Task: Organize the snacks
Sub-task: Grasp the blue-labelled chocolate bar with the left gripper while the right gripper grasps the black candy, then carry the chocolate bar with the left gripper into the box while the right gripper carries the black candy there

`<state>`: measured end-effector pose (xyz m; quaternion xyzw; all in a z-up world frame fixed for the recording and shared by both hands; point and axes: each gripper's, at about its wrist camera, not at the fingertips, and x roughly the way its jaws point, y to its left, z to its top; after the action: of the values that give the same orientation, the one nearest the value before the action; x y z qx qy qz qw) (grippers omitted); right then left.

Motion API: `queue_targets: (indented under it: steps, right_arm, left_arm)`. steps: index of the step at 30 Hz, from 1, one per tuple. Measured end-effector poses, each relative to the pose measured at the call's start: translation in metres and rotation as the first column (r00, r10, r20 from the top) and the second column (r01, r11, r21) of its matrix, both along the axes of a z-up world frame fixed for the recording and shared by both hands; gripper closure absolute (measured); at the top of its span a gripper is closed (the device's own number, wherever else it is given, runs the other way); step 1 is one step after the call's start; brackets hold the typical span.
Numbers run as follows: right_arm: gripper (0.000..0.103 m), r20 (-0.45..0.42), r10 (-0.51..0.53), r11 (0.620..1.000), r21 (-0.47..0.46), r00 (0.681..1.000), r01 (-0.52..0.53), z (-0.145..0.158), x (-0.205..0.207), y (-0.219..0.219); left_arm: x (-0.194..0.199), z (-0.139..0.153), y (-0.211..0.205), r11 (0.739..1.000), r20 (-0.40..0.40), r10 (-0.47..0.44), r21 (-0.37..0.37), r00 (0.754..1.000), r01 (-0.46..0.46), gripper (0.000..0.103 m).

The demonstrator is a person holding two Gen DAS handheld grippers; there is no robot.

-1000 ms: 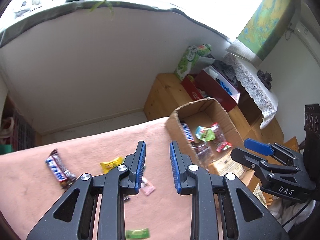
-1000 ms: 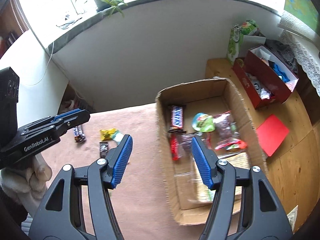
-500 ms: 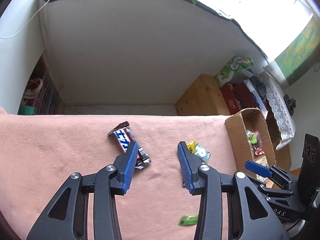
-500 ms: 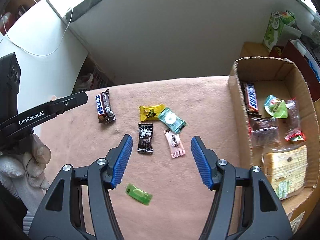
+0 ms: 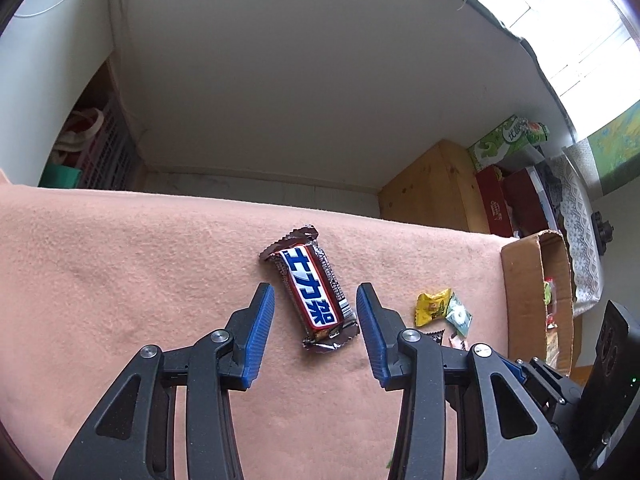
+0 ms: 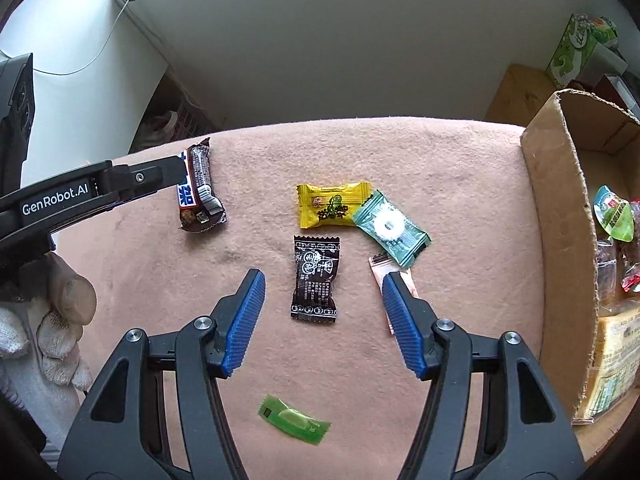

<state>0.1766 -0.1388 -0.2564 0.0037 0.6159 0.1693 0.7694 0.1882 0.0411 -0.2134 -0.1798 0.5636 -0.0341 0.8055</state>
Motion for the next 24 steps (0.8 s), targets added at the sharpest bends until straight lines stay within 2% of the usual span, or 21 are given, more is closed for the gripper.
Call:
queue_targets:
  steps: [10, 12, 16, 20, 24]
  right_arm:
    - [0.04, -0.023, 0.024, 0.998, -0.053, 0.999, -0.025, -0.017, 0.01, 0.02]
    - [0.048, -0.03, 0.038, 0.996, -0.084, 0.999, -0.04, -0.021, 0.01, 0.028]
    - [0.055, -0.009, 0.074, 0.986, -0.148, 0.997, -0.075, -0.023, 0.006, 0.04]
    - [0.075, 0.004, 0.085, 0.982, -0.169, 0.996, -0.083, -0.022, 0.007, 0.044]
    - [0.077, -0.003, 0.074, 0.987, -0.144, 0.997, -0.074, -0.022, 0.01, 0.038]
  left_arm:
    - [0.016, -0.018, -0.012, 0.997, -0.045, 0.006, 0.071, 0.999, -0.003, 0.062]
    - [0.017, -0.021, -0.013, 0.996, -0.053, 0.011, 0.089, 0.999, -0.006, 0.062]
    - [0.014, -0.022, -0.015, 0.993, -0.033, -0.001, 0.115, 0.999, 0.005, 0.067]
    - [0.009, -0.023, -0.012, 0.994, -0.011, -0.019, 0.105, 1.0, 0.02, 0.071]
    - [0.004, -0.022, -0.01, 0.994, -0.002, -0.028, 0.102, 1.0, 0.028, 0.075]
